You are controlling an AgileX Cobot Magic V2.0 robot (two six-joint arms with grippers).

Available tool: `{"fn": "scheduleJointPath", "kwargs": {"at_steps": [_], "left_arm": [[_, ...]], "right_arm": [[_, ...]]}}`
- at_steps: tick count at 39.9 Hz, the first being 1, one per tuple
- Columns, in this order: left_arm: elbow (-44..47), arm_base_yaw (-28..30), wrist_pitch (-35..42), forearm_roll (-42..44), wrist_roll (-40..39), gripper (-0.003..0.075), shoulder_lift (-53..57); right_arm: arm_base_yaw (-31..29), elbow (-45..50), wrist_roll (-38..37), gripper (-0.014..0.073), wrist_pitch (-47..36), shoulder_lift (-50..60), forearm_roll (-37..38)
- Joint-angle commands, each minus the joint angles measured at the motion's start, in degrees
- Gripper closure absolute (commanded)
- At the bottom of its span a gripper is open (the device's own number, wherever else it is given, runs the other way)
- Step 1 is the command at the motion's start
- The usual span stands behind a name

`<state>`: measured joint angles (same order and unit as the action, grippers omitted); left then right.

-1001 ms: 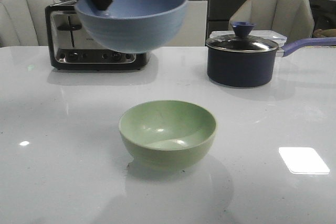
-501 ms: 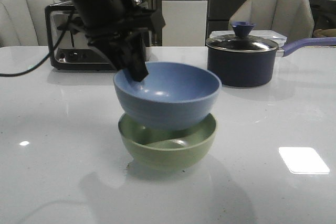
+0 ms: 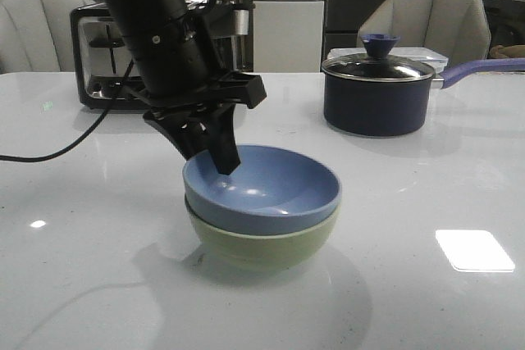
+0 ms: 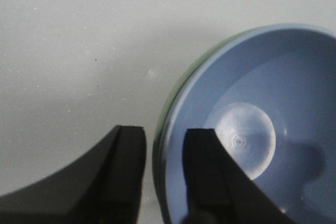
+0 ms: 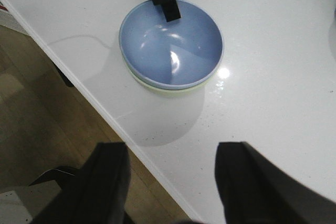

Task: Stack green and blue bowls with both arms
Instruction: 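Open the left gripper and raise it away from the bowls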

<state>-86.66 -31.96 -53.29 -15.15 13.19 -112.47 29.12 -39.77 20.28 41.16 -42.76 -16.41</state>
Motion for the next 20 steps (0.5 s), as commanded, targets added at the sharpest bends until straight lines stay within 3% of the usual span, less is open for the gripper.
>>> {"fn": "scheduleJointPath", "kwargs": {"at_steps": [1,9,20], "left_arm": [[-2.2,-0.5,1.3,-1.6,0.0,0.0270,3.4],[-2.4,-0.5,1.9,1.2,0.0,0.0264,8.2],[-0.7,-0.5,-1.5,5.9,0.0,0.0264,24.0]], "right_arm": [[0.0,-1.5,0.7,0.0115,-3.9,0.3,-0.6],[0.0,-1.5,0.7,0.0115,-3.9,0.3,-0.6],[0.0,-1.5,0.7,0.0115,-3.9,0.3,-0.6]]}}
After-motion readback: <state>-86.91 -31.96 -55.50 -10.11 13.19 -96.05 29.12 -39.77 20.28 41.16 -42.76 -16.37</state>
